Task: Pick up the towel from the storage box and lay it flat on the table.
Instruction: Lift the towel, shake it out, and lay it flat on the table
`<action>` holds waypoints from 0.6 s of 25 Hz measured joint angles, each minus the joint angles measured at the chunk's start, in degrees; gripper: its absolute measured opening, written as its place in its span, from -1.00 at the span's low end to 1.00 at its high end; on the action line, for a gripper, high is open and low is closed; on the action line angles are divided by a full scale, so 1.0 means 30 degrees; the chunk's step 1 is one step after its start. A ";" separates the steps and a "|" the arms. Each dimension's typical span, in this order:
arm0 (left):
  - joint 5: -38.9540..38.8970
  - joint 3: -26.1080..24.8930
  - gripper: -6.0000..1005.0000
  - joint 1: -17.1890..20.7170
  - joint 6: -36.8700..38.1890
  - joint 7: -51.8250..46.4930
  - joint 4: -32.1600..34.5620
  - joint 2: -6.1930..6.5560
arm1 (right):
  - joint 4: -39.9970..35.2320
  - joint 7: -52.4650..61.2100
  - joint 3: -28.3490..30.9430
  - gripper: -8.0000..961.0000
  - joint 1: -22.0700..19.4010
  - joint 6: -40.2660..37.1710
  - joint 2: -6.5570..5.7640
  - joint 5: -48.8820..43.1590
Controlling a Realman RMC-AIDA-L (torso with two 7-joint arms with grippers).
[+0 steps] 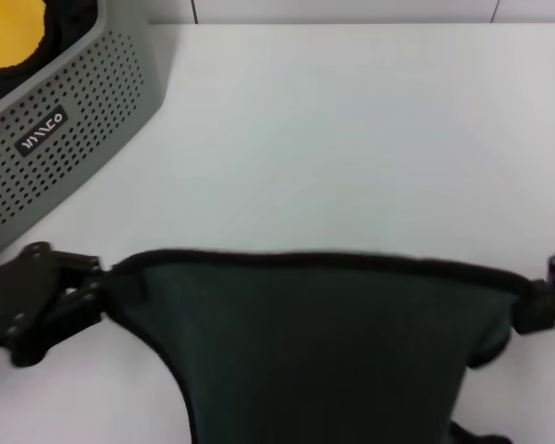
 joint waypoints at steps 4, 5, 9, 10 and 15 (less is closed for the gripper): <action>0.2960 -0.1749 -0.96 -0.2655 -0.0284 0.1515 -0.3294 -0.0065 | 0.2987 -0.1550 0.0257 -0.95 0.0982 0.1165 0.0010 -0.2345; 0.3533 -0.1972 -0.96 -0.3148 -0.0635 0.1932 -0.3821 -0.0095 | 0.3593 -0.1850 0.0227 -0.95 0.1233 0.1649 0.0012 -0.2942; 0.4478 -0.2102 -0.96 -0.4301 -0.3110 0.2596 -0.4520 -0.0442 | 0.6078 -0.3179 0.0108 -0.95 0.2430 0.3997 0.0051 -0.5087; 0.4571 -0.2082 -0.96 -0.4495 -0.3802 0.2604 -0.4530 -0.0553 | 0.6540 -0.3437 0.0102 -0.95 0.2695 0.4533 0.0057 -0.5373; 0.5144 -0.2025 -0.96 -0.5243 -0.6614 0.2646 -0.4586 -0.1048 | 0.8084 -0.4184 -0.0216 -0.92 0.3587 0.8047 0.0077 -0.6293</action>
